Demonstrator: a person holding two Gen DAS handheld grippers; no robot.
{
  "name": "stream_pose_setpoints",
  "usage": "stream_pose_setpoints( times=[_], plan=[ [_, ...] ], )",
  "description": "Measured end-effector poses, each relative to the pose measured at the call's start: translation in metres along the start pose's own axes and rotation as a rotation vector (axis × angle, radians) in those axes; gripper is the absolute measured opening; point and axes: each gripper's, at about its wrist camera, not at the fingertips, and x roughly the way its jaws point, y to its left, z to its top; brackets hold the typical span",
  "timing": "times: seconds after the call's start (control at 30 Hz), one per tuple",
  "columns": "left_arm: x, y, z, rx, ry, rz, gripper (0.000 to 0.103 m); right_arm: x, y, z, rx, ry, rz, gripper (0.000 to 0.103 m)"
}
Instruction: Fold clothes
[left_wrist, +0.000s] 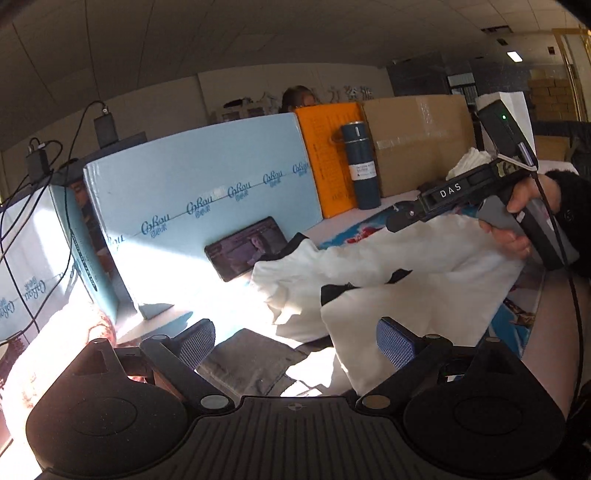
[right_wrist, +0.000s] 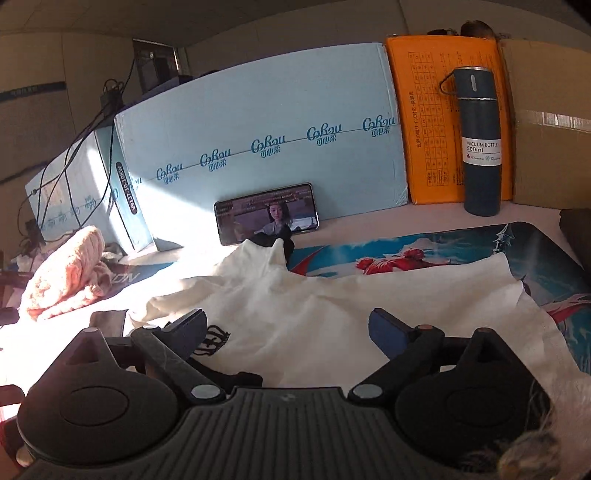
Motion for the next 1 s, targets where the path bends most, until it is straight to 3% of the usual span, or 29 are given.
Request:
stream_pose_setpoints(
  times=[0.13,0.23,0.3,0.43,0.63,1.0],
  plan=[
    [0.041,0.041,0.036,-0.131,-0.034,-0.072,0.098,0.03,-0.014,0.033,0.387,0.017,0.1,0.103],
    [0.089,0.055,0.051,-0.171,0.004,-0.137,0.098,0.061,-0.026,0.035,0.552,0.1,0.193,0.103],
    [0.119,0.059,0.056,-0.163,0.023,-0.18,0.098,0.066,-0.035,0.024,0.546,0.092,0.204,0.103],
    [0.188,0.076,0.058,-0.186,0.084,-0.211,0.098,0.06,-0.044,0.012,0.502,0.068,0.085,0.103],
    [0.278,0.099,0.044,-0.314,0.221,-0.177,0.098,0.053,-0.054,0.007,0.547,0.077,0.109,0.103],
    [0.326,0.086,0.034,-0.266,0.309,-0.234,0.097,0.057,-0.059,0.004,0.561,0.117,0.099,0.103]
  ],
)
